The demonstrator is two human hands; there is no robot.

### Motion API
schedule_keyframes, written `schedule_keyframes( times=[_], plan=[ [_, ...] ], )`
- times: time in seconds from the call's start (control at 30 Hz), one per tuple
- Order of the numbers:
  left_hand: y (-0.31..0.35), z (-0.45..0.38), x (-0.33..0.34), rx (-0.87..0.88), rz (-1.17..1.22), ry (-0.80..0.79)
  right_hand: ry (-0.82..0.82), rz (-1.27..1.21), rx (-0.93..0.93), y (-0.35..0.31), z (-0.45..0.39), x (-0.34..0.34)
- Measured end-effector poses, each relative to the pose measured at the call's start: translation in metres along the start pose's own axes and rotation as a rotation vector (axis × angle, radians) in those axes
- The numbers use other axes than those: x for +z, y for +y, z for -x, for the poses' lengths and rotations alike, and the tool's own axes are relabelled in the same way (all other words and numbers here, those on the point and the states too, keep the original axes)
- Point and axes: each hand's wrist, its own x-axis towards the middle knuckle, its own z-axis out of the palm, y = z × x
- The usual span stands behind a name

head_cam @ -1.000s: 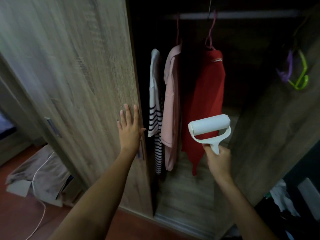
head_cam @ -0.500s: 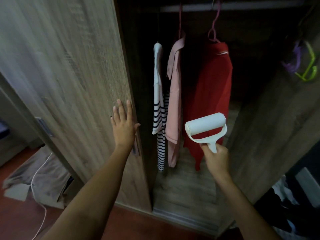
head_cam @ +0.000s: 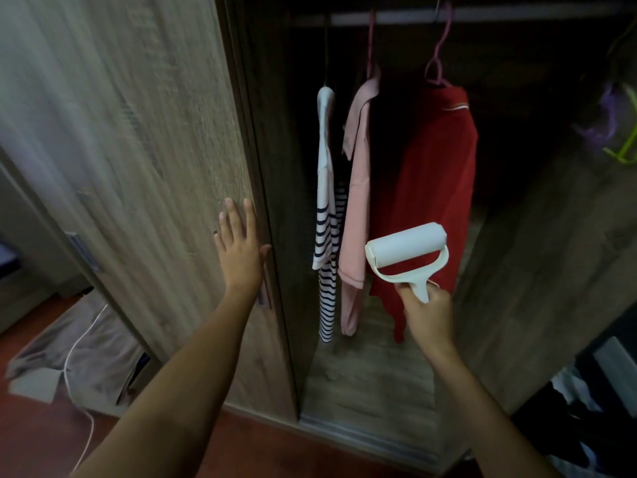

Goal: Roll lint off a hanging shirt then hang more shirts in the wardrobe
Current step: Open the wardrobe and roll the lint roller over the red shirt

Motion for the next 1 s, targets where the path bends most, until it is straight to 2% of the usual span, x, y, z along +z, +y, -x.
schedule_keyframes(
  times=[0.33, 0.47, 0.53, 0.6, 0.7, 0.77, 0.83, 1.0],
  plan=[
    [-0.003, -0.003, -0.001, -0.006, 0.039, -0.003, 0.012, -0.011, -0.021, -0.002, 0.009, 0.016],
    [0.018, 0.005, -0.005, -0.063, 0.235, 0.026, 0.038, -0.068, 0.016, -0.005, 0.014, 0.010],
    [0.041, 0.010, -0.011, 0.045, 0.373, 0.118, 0.075, -0.121, 0.007, -0.005, 0.015, 0.003],
    [0.079, 0.010, -0.019, 0.263, 0.492, 0.203, 0.128, -0.183, -0.016, -0.004, 0.011, -0.009],
    [0.135, 0.010, -0.032, 0.520, 0.661, 0.204, 0.153, -0.269, 0.022, 0.000, 0.001, -0.028],
    [0.172, 0.008, -0.039, 0.620, 0.728, 0.185, 0.172, -0.287, 0.028, -0.003, -0.009, -0.043],
    [0.205, 0.005, -0.040, 0.599, 0.777, 0.158, 0.207, -0.263, -0.011, -0.006, -0.022, -0.059],
    [0.264, -0.005, -0.030, 0.366, 0.836, -0.056, 0.243, -0.213, -0.068, 0.003, -0.056, -0.093]
  ],
)
